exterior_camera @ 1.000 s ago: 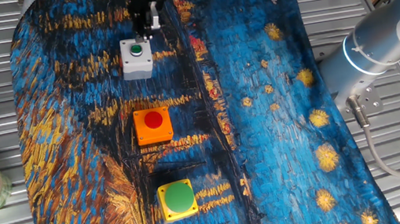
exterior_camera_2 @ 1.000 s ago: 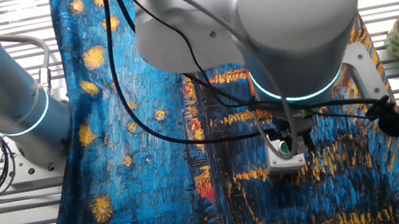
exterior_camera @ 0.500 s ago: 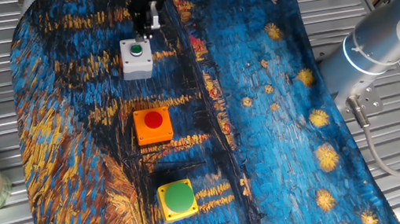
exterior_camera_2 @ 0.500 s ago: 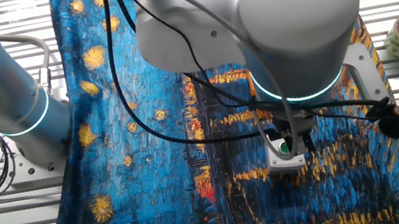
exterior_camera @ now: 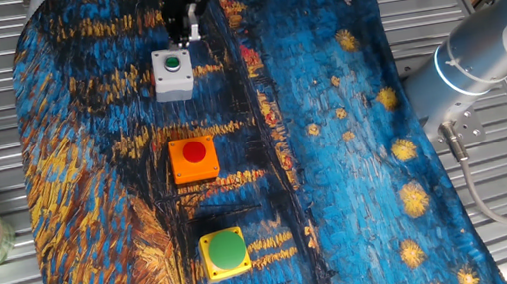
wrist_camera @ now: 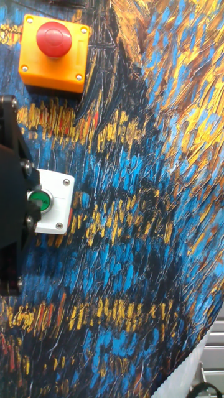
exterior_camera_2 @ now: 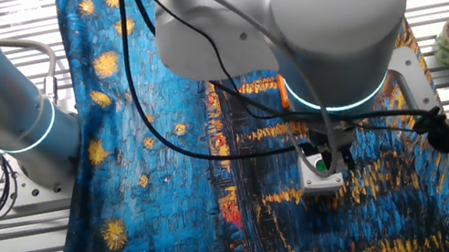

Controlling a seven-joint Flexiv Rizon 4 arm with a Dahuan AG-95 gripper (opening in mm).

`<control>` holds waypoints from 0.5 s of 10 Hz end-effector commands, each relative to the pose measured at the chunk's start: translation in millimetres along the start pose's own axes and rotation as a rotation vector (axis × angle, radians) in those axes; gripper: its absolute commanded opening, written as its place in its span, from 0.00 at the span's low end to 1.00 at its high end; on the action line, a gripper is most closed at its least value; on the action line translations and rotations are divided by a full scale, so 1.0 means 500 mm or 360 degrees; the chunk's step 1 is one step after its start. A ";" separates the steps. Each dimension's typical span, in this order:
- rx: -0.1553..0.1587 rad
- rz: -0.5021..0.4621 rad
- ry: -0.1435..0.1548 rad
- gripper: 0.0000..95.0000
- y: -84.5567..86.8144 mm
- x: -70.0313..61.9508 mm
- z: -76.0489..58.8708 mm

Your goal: Press three buttons from left to right in sequence

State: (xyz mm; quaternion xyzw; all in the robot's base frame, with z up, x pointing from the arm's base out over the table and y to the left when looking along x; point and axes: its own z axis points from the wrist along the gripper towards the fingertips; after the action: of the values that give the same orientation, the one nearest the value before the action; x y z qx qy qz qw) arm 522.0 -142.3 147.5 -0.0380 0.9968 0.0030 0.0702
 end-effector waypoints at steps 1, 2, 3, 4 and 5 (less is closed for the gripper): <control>0.0003 0.0032 0.0003 0.00 0.014 -0.005 0.002; 0.0024 0.0043 0.0002 0.00 0.028 -0.008 0.006; 0.0032 0.0061 0.0003 0.00 0.040 -0.010 0.006; 0.0034 0.0071 0.0004 0.00 0.050 -0.013 0.006; 0.0033 0.0078 0.0006 0.00 0.055 -0.015 0.005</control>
State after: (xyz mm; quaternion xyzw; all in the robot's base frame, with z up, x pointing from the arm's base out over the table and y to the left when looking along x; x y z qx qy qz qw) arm 526.9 -113.5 145.4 -0.0117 0.9975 -0.0072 0.0699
